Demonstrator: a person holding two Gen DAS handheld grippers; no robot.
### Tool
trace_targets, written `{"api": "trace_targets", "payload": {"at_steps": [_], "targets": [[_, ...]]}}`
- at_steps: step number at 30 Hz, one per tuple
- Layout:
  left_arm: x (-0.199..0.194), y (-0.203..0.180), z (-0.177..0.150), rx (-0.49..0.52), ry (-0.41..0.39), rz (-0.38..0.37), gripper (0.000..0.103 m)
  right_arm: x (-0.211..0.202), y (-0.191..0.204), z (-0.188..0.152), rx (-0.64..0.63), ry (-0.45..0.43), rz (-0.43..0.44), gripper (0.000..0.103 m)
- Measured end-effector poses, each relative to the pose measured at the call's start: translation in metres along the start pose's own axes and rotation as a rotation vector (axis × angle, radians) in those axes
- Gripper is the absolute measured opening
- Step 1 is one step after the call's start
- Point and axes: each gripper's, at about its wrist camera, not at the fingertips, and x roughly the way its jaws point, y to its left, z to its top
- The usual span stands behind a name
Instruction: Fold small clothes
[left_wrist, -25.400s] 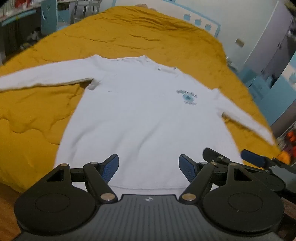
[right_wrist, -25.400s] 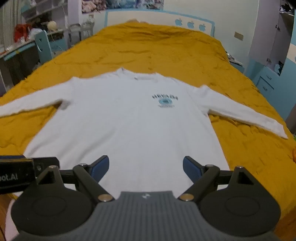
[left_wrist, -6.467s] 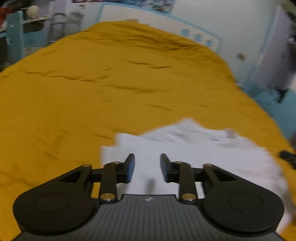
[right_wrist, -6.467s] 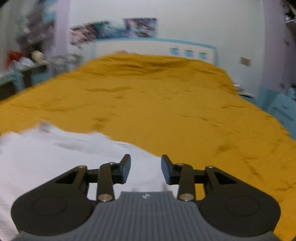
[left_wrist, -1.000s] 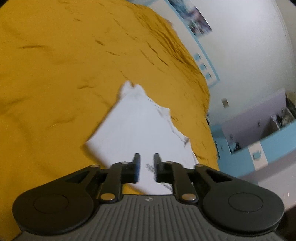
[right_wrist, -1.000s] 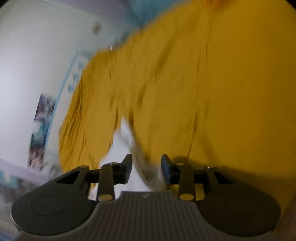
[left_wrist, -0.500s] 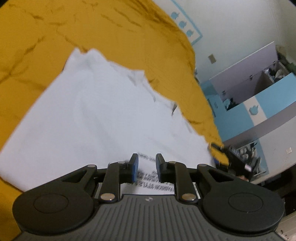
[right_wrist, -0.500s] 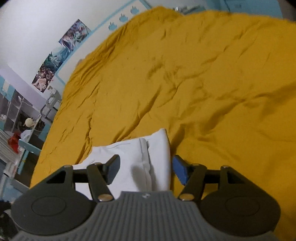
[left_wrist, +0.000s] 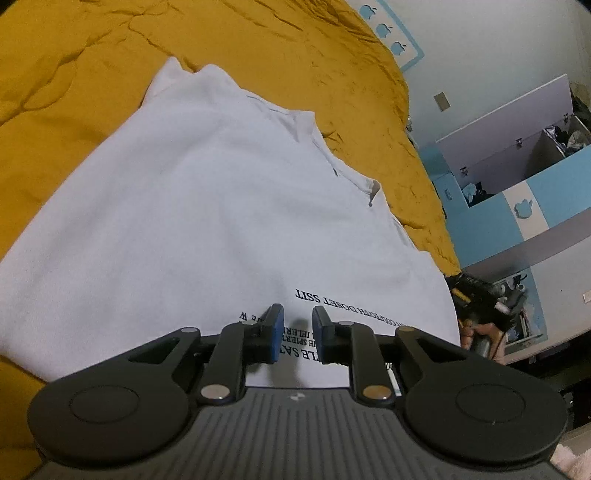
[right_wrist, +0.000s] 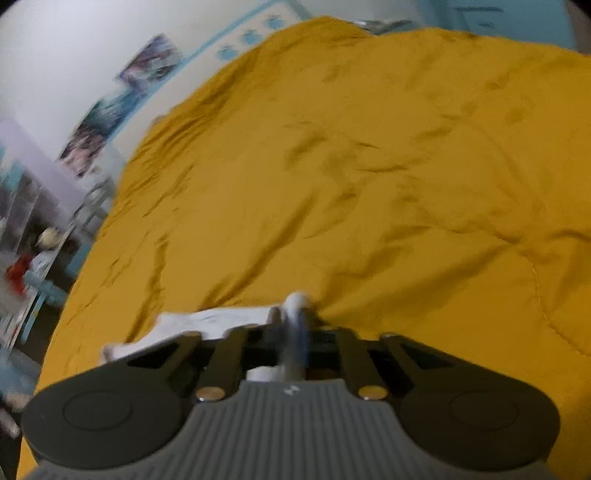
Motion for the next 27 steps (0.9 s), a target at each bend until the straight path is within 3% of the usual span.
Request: {"api": "trace_targets", "payload": {"at_steps": [3,6,7,10,12,15,18,22,24,27], "targets": [[-0.003,-0.005,0.003,0.021,-0.007,-0.006,0.024,-0.01,-0.015,0.0,0.05,-0.032,0.03,0.004],[-0.011,-0.024,0.016,0.122,-0.053,-0.01,0.027,-0.037,0.001,0.001,-0.031,-0.083,-0.004,0.025],[-0.012,-0.029,0.023,0.137,-0.062,-0.019,0.03,-0.048,0.013,0.0,-0.074,-0.105,0.009,0.027],[-0.003,-0.042,0.046,0.181,-0.075,-0.028,0.03,-0.073,0.058,-0.011,-0.18,-0.121,0.109,0.036],[0.015,-0.053,0.062,0.214,-0.048,-0.028,0.031,-0.074,0.089,-0.022,-0.242,-0.072,0.194,0.047],[0.046,-0.063,0.08,0.25,0.045,-0.017,0.031,-0.053,0.123,-0.043,-0.278,0.067,0.296,0.047],[0.076,-0.075,0.09,0.36,0.095,0.072,0.032,-0.027,0.15,-0.066,-0.35,0.148,0.258,0.042],[0.096,-0.062,0.102,0.331,0.09,0.142,0.032,0.006,0.162,-0.085,-0.355,0.207,0.251,0.04],[0.094,-0.049,0.11,0.301,0.06,0.166,0.025,0.027,0.157,-0.083,-0.347,0.229,0.205,0.039],[0.089,-0.025,0.123,0.253,0.058,0.175,0.007,0.042,0.143,-0.074,-0.344,0.189,0.101,0.024]]}}
